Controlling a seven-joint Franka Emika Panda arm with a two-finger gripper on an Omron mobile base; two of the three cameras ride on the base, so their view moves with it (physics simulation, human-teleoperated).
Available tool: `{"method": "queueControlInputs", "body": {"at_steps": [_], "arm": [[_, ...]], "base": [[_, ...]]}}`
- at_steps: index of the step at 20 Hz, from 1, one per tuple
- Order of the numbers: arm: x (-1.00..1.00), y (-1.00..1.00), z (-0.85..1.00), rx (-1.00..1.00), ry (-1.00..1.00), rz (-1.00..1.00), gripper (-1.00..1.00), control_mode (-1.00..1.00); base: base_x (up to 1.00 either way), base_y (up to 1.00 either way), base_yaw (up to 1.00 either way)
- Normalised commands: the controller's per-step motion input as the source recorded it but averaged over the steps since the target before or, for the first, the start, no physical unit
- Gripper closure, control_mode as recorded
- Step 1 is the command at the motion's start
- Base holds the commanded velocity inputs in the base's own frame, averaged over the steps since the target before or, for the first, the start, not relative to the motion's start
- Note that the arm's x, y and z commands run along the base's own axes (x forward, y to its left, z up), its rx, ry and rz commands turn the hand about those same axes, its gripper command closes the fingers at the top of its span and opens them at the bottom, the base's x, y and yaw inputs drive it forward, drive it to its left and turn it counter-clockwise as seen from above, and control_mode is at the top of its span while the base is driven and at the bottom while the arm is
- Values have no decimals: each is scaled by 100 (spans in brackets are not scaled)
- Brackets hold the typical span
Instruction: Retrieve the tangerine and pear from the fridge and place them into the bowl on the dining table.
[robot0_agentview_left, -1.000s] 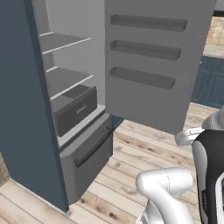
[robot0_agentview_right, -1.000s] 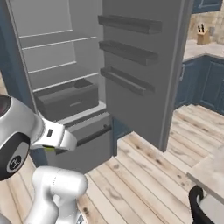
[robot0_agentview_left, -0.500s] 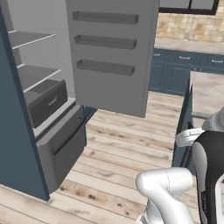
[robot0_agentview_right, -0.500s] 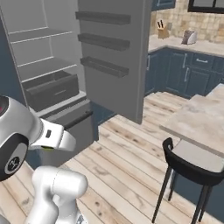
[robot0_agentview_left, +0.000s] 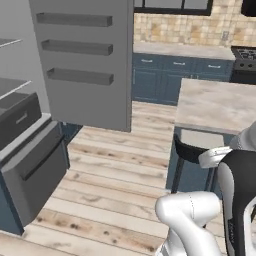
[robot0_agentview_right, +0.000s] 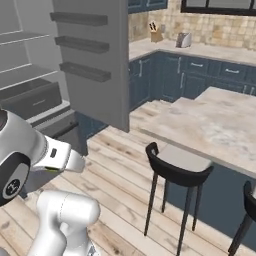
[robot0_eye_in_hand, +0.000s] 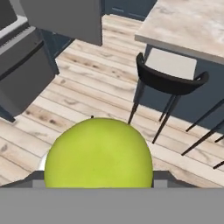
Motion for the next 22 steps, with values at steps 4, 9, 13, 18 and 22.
{"method": "queueControlInputs", "body": {"at_steps": [4,9,13,18,22], "arm": [[0,0,0,0,0,0,100,100],[0,0,0,0,0,0,100,100],[0,0,0,0,0,0,100,100],[0,0,0,0,0,0,100,100],[0,0,0,0,0,0,100,100]], "base": [[0,-100,-18],[0,-100,-16],[0,-100,-16],[0,-100,-15],[0,-100,-14]]}}
